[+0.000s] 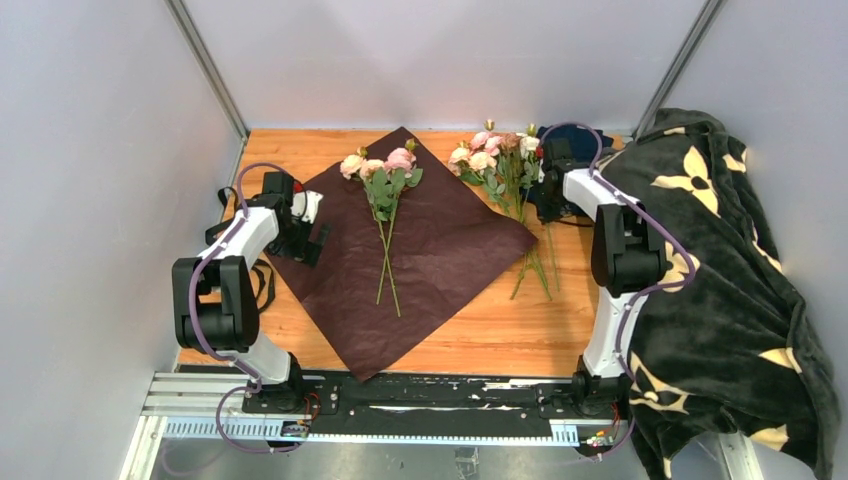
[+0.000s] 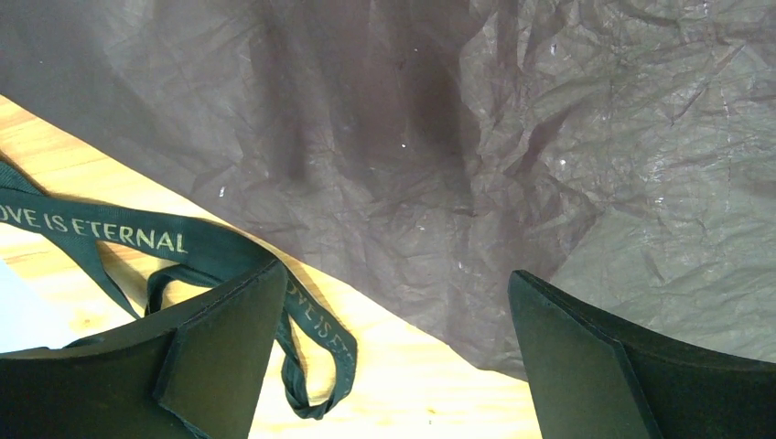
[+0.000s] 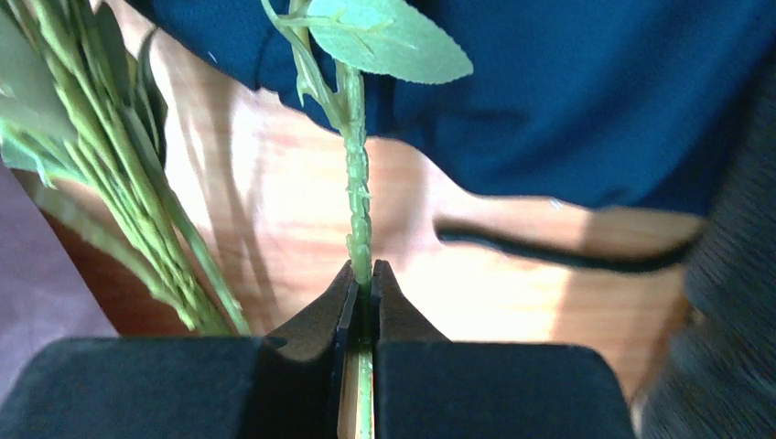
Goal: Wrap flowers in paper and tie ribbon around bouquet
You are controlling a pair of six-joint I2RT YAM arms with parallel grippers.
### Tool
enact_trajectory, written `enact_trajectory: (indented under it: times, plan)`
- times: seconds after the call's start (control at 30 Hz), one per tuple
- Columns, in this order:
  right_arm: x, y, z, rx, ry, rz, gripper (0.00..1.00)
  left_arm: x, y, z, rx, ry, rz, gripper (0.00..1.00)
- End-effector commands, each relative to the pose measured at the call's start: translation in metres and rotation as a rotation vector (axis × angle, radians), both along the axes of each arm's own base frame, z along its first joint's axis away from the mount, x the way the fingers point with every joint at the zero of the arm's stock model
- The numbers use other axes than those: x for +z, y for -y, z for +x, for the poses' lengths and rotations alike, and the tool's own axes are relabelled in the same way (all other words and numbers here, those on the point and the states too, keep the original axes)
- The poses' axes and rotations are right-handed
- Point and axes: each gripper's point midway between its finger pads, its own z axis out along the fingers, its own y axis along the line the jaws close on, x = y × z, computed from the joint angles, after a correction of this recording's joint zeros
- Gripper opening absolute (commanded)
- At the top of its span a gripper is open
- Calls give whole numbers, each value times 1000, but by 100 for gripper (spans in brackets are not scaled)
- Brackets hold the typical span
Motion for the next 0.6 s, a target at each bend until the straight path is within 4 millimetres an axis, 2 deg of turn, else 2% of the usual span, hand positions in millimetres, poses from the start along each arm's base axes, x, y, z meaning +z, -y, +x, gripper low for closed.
enact_trajectory:
  times: [0.0,0.2,0.27,0.3,0.33,0.37,0.4,0.43,0.47,0.5,0.53,0.57]
  plan:
    - [64,37,-22,-17,39,-169,0,12,0,5,-6,37,-2,100]
    - [161,40,-24,-32,232,-170,0,11,2,6,-11,34,-12,100]
    - [197,28,-27,-47,324,-106,0,13,2,6,-14,40,-10,100]
    - [213,16,-27,-50,380,-48,0,14,2,6,-14,43,-10,100]
    - [228,-2,-27,-31,440,18,0,15,2,7,-15,48,-12,100]
    - [241,-31,-28,6,502,116,0,15,2,7,-16,51,-15,100]
    - [255,-73,-29,62,557,304,0,15,3,7,-16,51,-18,100]
    - [264,-104,-30,117,625,422,0,16,4,7,-16,52,-21,100]
    - [276,-143,-35,138,665,611,0,16,4,7,-14,53,-23,100]
    - [296,-180,-35,180,762,755,0,17,4,7,-12,54,-24,100]
    - [288,-210,-42,202,737,827,0,17,4,6,-12,53,-23,100]
    - [288,-241,-47,237,731,881,0,17,4,6,-12,52,-22,100]
